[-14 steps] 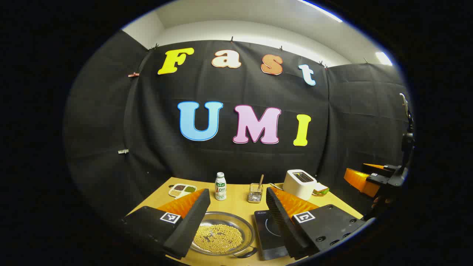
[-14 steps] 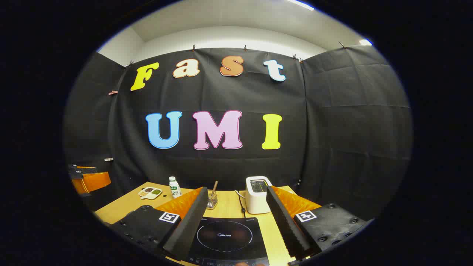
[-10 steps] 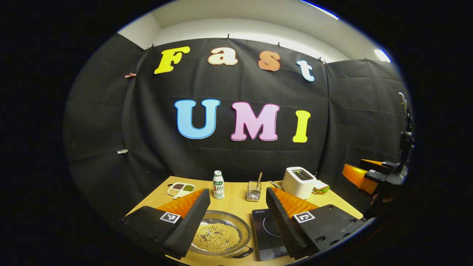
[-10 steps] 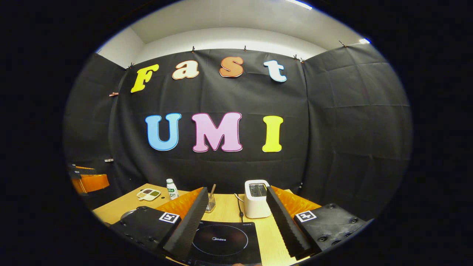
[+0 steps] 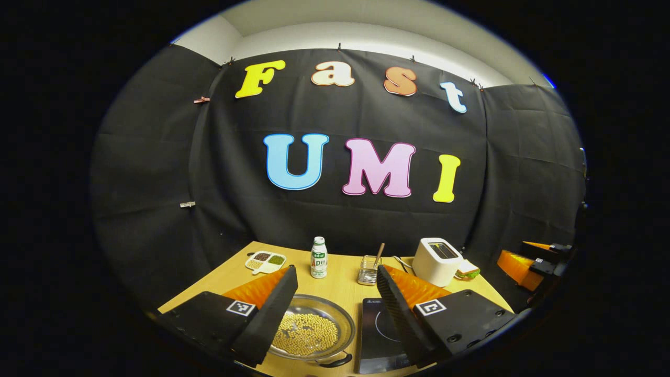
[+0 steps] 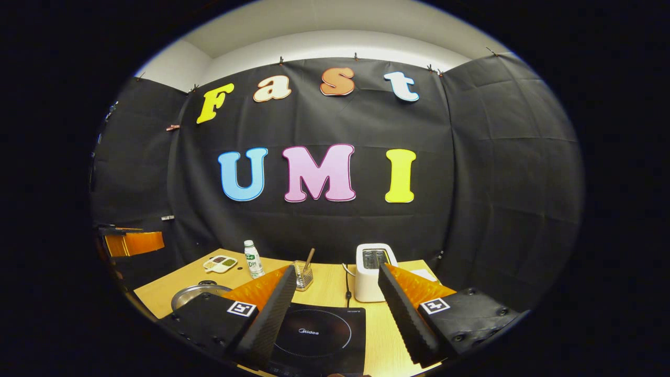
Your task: First push the handle of the pot to place it horizontally, then grasp the pot with both hands and set it on the induction cooktop.
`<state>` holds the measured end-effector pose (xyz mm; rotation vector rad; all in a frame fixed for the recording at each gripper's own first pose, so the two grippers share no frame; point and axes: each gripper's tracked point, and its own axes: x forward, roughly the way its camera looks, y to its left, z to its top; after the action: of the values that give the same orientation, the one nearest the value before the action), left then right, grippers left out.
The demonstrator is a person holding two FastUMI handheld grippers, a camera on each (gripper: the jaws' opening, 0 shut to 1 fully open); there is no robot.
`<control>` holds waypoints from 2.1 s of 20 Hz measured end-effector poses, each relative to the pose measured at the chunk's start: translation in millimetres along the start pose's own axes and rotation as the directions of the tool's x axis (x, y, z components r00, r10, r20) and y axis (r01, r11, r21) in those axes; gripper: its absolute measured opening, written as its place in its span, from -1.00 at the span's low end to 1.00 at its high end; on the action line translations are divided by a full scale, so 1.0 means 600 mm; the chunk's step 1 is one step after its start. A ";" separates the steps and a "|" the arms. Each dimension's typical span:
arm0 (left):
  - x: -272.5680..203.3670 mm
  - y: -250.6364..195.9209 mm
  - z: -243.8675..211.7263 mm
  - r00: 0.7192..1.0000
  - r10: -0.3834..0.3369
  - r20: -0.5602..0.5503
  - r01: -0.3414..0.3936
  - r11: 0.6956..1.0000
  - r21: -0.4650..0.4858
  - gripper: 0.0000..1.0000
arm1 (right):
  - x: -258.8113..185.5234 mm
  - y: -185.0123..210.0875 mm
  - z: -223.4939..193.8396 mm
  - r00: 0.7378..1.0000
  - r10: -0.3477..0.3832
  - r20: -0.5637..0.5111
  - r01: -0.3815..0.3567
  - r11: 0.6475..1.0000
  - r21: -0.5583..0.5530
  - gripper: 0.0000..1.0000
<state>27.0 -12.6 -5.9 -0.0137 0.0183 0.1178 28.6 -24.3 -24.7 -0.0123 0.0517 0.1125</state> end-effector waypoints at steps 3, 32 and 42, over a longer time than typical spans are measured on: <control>0.010 0.013 0.004 1.000 -0.010 0.016 0.010 1.000 0.008 0.90 | -0.008 0.002 0.007 0.999 -0.040 0.017 0.040 0.999 -0.016 0.95; -0.061 0.145 -0.266 0.829 -0.310 -0.467 0.373 0.926 0.048 -0.87 | -0.063 0.154 0.003 0.982 -0.187 0.018 0.188 0.981 -0.043 0.95; -0.113 0.119 -0.440 0.667 -0.263 -0.697 0.379 0.925 0.013 -0.90 | -0.067 0.114 -0.054 0.982 -0.177 -0.067 0.179 0.984 0.013 0.96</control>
<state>-53.1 46.2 -269.4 0.1005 0.7806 -0.2592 -20.4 38.9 -55.6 -0.0017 0.1172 -0.0675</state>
